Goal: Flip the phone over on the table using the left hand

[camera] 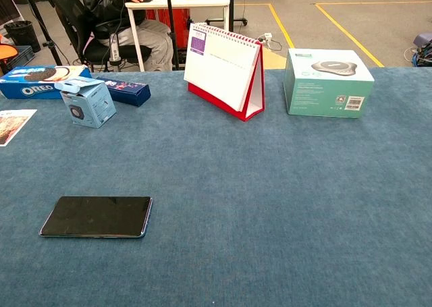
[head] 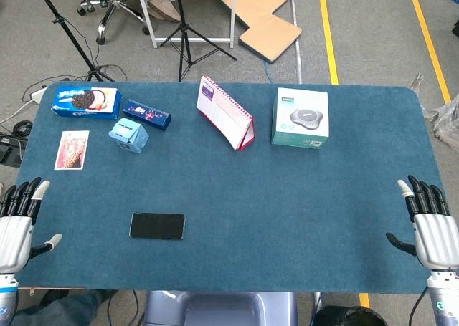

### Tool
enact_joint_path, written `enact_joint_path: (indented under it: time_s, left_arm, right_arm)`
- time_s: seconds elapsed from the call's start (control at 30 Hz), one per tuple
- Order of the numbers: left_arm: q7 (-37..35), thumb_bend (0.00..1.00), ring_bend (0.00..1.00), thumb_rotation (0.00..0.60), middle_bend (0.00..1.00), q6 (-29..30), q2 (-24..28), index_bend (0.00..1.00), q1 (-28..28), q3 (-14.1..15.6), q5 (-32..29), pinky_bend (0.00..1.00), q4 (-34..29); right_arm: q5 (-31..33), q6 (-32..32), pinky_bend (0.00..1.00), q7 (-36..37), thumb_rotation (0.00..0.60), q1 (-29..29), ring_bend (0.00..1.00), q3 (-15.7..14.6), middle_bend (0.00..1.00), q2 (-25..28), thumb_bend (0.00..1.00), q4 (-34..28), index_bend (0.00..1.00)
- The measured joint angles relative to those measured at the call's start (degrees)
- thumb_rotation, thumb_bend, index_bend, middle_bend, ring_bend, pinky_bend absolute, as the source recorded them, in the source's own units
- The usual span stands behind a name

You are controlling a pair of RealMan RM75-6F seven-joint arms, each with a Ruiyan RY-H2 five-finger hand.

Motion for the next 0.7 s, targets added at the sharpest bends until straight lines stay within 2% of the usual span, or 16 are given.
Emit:
enact_joint_path:
  time_s: [0.27,0.43,0.57,0.7]
  left_arm:
    - [0.13,0.0,0.0,0.6,0.0,-0.98,-0.15,0.0,-0.43,0.02,-0.22,0.0,0.38]
    - [1.7,0.0,0.0,0.6,0.0,-3.57,-1.15,0.0,-1.72,0.18,-0.38,0.0,0.48]
    - [3.36,0.0,0.0,0.6,0.0,-7.82,-2.7,0.0,-4.11,-0.12,-1.27,0.0,0.23]
    - [7.97,0.0,0.0,0.6,0.0,-15.43,-5.67,0.0,-8.46,-1.22,-5.69,0.0,-0.91]
  right_arm:
    - [0.08,-0.17,0.0,-0.15,0.6,-0.01,0.0,-0.11,0.0,-0.03,0.0,-0.07,0.03]
    - [0.13,0.28,0.0,-0.34,0.6,-0.16,0.0,0.03,0.0,0.02,0.0,-0.36,0.03]
    - [0.57,0.0,0.0,-0.29,0.6,-0.13,0.0,0.09,0.0,0.0,0.0,-0.27,0.03]
    - [1.02,-0.54,0.0,-0.24,0.6,0.16,0.0,0.27,0.0,-0.14,0.0,-0.04,0.03]
